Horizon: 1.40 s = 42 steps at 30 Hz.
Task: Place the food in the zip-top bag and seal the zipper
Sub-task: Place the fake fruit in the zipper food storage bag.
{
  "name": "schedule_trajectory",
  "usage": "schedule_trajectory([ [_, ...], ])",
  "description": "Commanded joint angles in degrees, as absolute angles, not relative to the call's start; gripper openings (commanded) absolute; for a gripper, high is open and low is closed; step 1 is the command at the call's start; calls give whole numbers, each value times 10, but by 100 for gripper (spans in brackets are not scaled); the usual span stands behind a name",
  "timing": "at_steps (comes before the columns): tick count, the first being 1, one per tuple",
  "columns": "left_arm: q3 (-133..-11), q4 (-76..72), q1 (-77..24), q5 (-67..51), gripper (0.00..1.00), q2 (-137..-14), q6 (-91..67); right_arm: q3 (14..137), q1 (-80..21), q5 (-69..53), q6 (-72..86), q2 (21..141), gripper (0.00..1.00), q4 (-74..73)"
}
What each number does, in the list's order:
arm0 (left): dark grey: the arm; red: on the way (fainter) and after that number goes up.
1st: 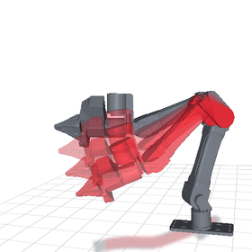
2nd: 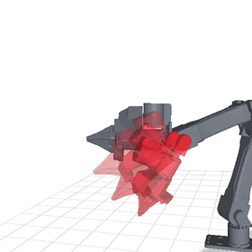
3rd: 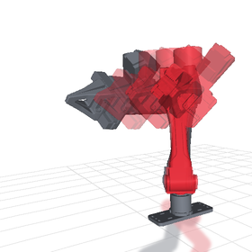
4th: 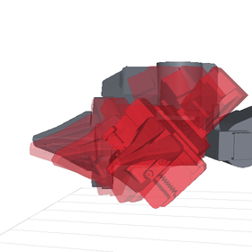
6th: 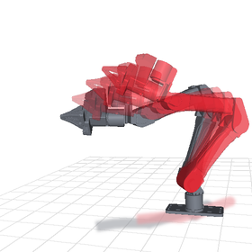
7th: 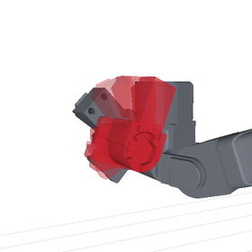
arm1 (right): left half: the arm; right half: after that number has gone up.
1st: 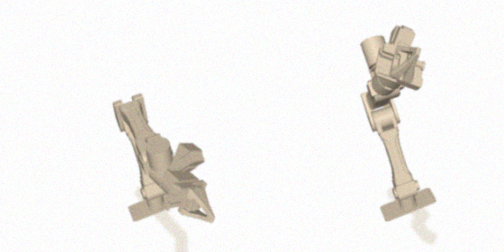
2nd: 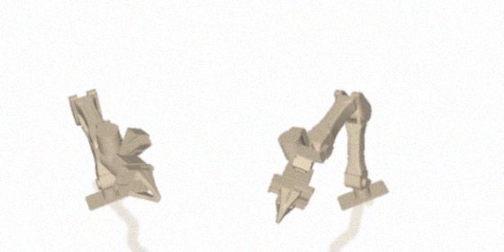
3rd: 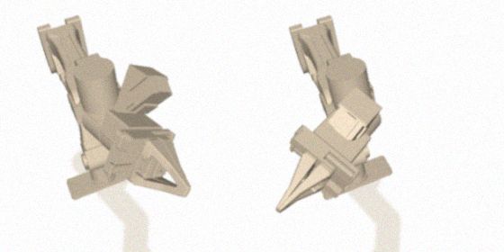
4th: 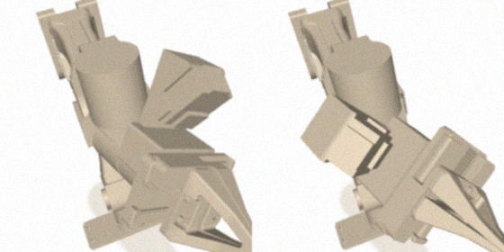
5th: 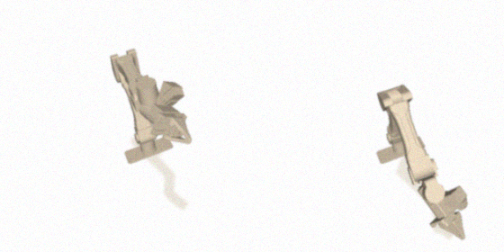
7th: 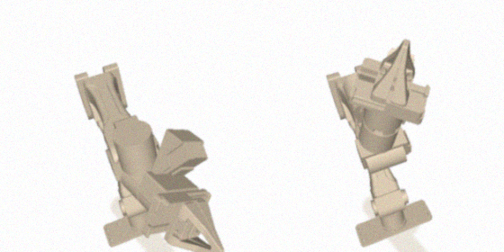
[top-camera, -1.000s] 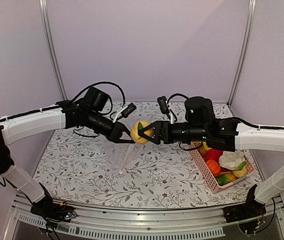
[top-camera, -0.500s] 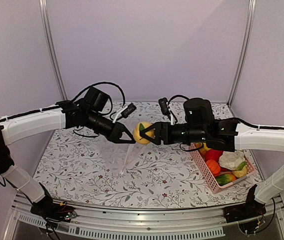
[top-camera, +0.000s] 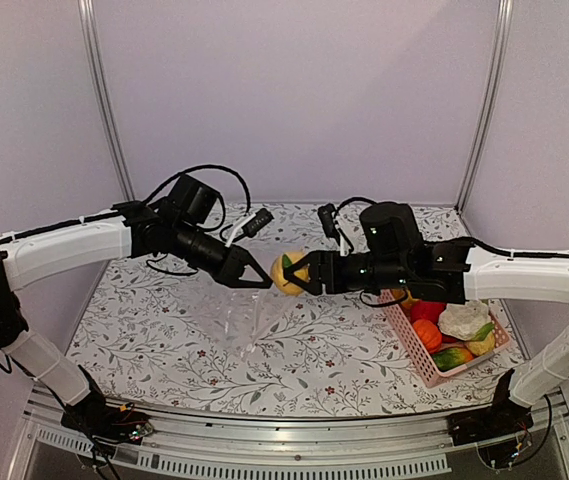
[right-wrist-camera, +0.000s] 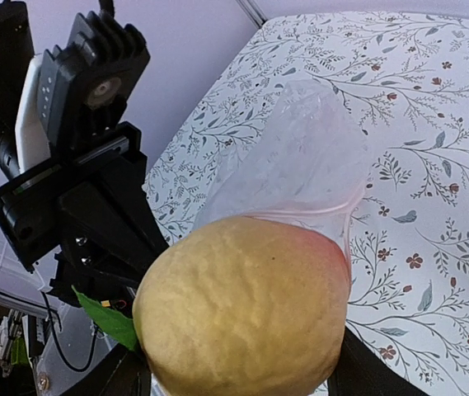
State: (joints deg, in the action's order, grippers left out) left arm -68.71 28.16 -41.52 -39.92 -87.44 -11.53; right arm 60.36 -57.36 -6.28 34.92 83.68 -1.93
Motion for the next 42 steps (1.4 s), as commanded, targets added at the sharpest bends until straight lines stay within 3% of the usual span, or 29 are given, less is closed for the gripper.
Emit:
schedule_trajectory([
  [1, -685, 268, -423, -418, 0, -860, -103, 613, -575, -40, 341, 856, 52, -61],
  [20, -683, 257, -426, -455, 0, -864, -107, 670, -575, -3, 328, 903, 52, -114],
  [26, -683, 258, -428, -455, 0, -863, -107, 682, -576, 21, 328, 914, 58, -123],
  [35, -683, 257, -428, -446, 0, -861, -109, 683, -583, 28, 319, 913, 76, -127],
  [42, -683, 256, -428, -443, 0, -860, -109, 684, -584, 29, 316, 911, 82, -128],
])
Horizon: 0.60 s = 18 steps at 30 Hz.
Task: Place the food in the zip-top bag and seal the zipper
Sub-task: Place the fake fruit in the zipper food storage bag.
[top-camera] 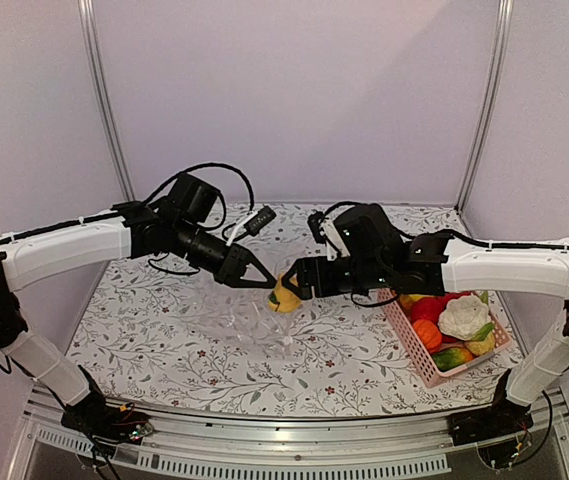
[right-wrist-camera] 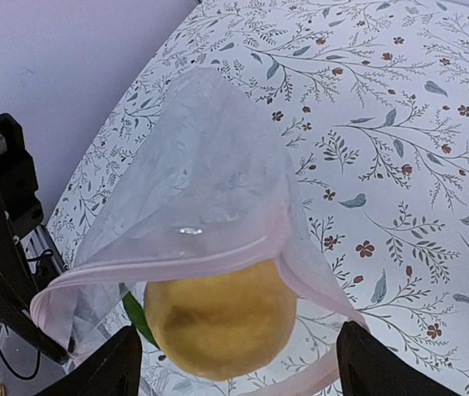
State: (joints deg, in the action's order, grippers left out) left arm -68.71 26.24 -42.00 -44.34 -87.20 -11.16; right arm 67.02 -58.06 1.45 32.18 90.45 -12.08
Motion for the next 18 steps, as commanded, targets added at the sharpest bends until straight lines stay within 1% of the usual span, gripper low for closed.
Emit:
schedule_trajectory([
  [1, -682, 256, -428, -443, 0, -860, -109, 684, -585, 29, 316, 911, 83, -129],
  [11, -679, 252, -425, -417, 0, -856, -117, 684, -591, 15, 301, 897, 83, -134],
  [18, -670, 241, -408, -369, 0, -846, -139, 677, -603, -18, 275, 854, 83, -137],
])
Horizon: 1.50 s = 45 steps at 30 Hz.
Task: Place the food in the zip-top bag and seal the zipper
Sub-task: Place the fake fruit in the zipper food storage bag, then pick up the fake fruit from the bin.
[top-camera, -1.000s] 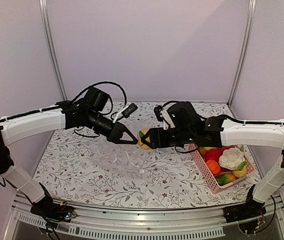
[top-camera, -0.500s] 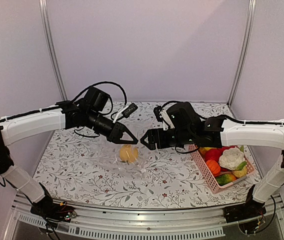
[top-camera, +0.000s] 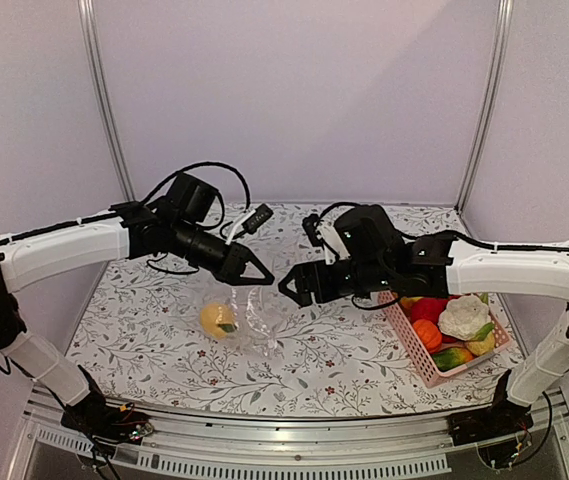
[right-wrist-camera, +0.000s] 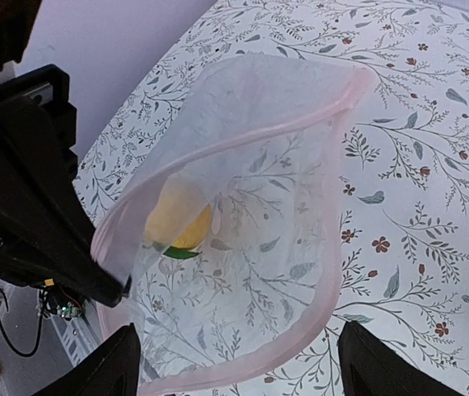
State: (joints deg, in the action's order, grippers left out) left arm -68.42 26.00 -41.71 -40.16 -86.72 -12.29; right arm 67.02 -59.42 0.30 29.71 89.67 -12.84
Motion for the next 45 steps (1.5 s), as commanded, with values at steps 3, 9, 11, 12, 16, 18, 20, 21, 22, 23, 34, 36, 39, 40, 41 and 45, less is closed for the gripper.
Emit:
schedule_trajectory([
  [3, -659, 223, -397, -356, 0, -830, -150, 662, -605, -20, 265, 818, 84, -138],
  [9, -651, 217, -387, -335, 0, -812, -147, 641, -604, 59, 256, 736, 88, -195],
  [11, -650, 217, -386, -333, 0, -813, -147, 648, -603, 125, 259, 712, 89, -250],
  [12, -651, 218, -386, -334, 0, -814, -147, 651, -601, 157, 260, 707, 89, -280],
  [16, -651, 217, -386, -337, 0, -817, -149, 645, -567, 224, 287, 693, 89, -375],
  [18, -651, 218, -386, -338, 0, -817, -149, 632, -544, 232, 301, 683, 89, -402],
  [20, -650, 218, -386, -338, 0, -817, -149, 616, -516, 237, 315, 672, 88, -420],
  [21, -650, 217, -386, -339, 0, -817, -149, 607, -501, 236, 318, 667, 88, -427],
  [22, -650, 218, -386, -339, 0, -817, -149, 599, -482, 232, 322, 662, 88, -430],
  [23, -650, 218, -386, -339, 0, -817, -149, 591, -462, 224, 325, 658, 87, -433],
  [34, -651, 220, -387, -342, 0, -813, -147, 573, -353, 157, 285, 720, 74, -433],
  [36, -651, 220, -387, -344, 0, -811, -147, 576, -351, 161, 277, 742, 71, -432],
  [39, -651, 221, -387, -346, 0, -810, -149, 584, -347, 171, 268, 783, 66, -432],
  [40, -651, 220, -387, -346, 0, -810, -149, 588, -346, 171, 267, 792, 65, -432],
  [41, -651, 220, -387, -349, 0, -809, -150, 592, -346, 171, 266, 807, 64, -431],
  [45, -650, 215, -387, -352, 0, -807, -152, 606, -346, 170, 256, 835, 61, -420],
])
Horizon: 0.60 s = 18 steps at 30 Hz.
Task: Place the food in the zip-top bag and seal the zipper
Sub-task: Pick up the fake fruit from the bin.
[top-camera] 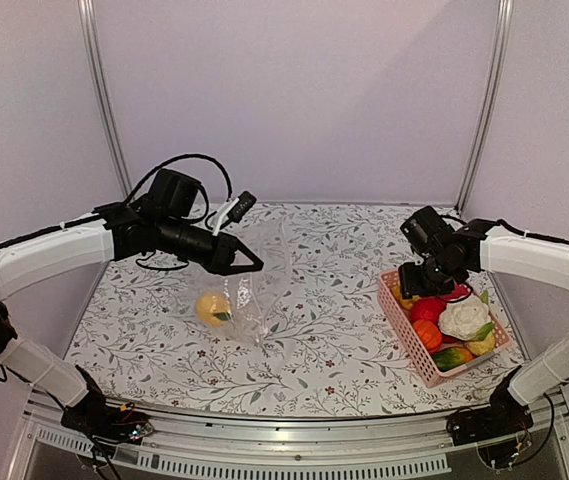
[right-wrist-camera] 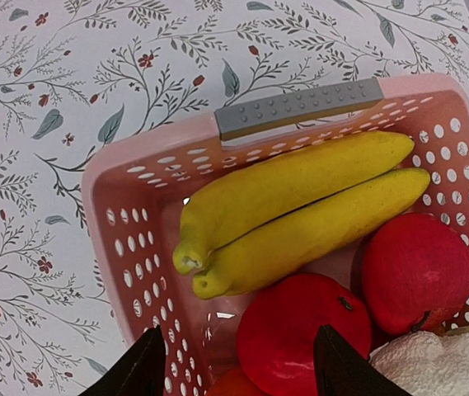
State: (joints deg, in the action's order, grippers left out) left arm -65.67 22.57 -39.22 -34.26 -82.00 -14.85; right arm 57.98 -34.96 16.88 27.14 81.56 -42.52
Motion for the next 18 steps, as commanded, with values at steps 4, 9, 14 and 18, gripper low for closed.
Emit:
schedule_trajectory([
  [4, -648, 211, -387, -362, 0, -809, -157, 616, -346, 168, 246, 850, 60, -404],
  [9, -648, 210, -388, -368, 0, -808, -160, 621, -346, 158, 252, 882, 56, -394],
  [14, -647, 208, -388, -364, 0, -803, -157, 607, -346, 147, 264, 900, 50, -373],
  [18, -647, 210, -388, -362, 0, -808, -156, 593, -345, 137, 260, 886, 36, -348],
])
